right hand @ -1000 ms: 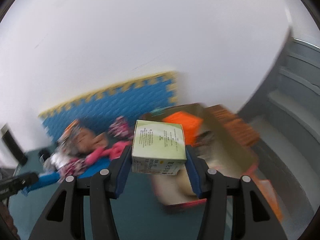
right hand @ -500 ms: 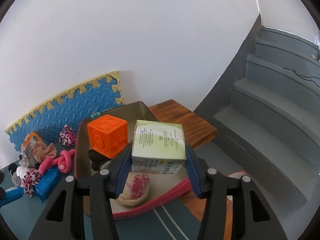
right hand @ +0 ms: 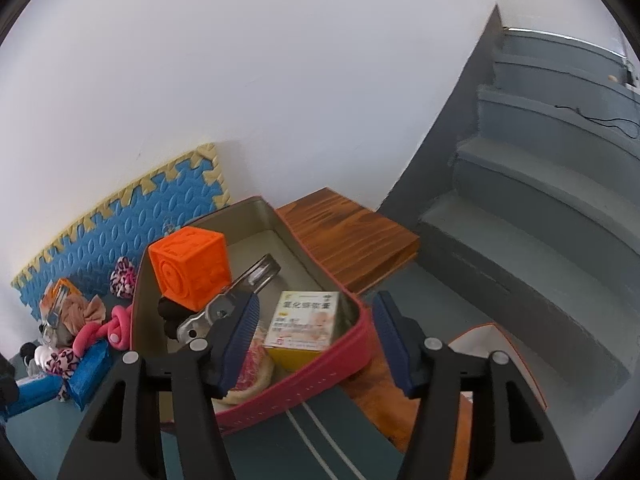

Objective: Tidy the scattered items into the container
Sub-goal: 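Drop the paper box into the tin with the right tool while the left tool drops the bag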

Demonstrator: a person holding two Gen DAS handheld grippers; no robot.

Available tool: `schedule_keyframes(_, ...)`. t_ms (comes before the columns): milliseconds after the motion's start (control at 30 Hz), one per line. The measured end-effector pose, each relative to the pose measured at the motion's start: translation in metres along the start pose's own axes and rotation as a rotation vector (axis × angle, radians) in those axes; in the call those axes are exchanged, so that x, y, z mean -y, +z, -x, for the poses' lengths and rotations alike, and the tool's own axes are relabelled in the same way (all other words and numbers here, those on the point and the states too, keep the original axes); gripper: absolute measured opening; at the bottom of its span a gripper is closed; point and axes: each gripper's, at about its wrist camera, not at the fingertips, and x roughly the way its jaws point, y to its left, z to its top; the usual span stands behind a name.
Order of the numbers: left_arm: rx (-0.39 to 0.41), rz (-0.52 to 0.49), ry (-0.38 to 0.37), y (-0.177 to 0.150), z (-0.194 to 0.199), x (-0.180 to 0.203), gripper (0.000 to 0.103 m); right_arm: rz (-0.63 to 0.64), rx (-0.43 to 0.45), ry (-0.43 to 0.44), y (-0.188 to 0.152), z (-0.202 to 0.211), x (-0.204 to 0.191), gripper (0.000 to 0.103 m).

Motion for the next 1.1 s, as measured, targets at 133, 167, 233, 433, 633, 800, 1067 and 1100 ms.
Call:
schedule_keyframes(133,0.013,-0.069,-0.050,0.013,-0.014,0.036,0.050,-0.007,0.027,-0.005,-0.006,0.009,0.005,0.063)
schedule_keyframes(167,0.016,-0.086,-0.062,0.016,-0.017,0.045,0.050,-0.007,0.032,-0.004,-0.008,0.011,0.006,0.063)
schedule_keyframes(233,0.021,-0.122,-0.086,0.022,-0.025,0.063,0.050,-0.011,0.043,-0.006,-0.010,0.016,0.009,0.063)
schedule_keyframes(433,0.016,-0.184,-0.100,0.029,-0.070,0.101,0.050,-0.020,0.055,-0.015,-0.016,0.021,0.017,0.063)
schedule_keyframes(633,-0.074,-0.159,-0.102,0.022,-0.117,0.101,0.051,-0.022,0.031,-0.014,-0.022,0.013,0.019,0.063)
schedule_keyframes(800,-0.078,-0.138,-0.139,0.020,-0.110,0.096,0.061,-0.016,0.031,-0.017,-0.024,0.012,0.016,0.063)
schedule_keyframes(1067,-0.068,-0.059,-0.167,0.015,-0.084,0.069,0.064,0.001,0.040,-0.013,-0.023,0.018,0.009,0.063)
schedule_keyframes(1100,-0.066,-0.046,-0.163,0.014,-0.080,0.062,0.064,0.005,0.041,-0.009,-0.023,0.019,0.007,0.063)
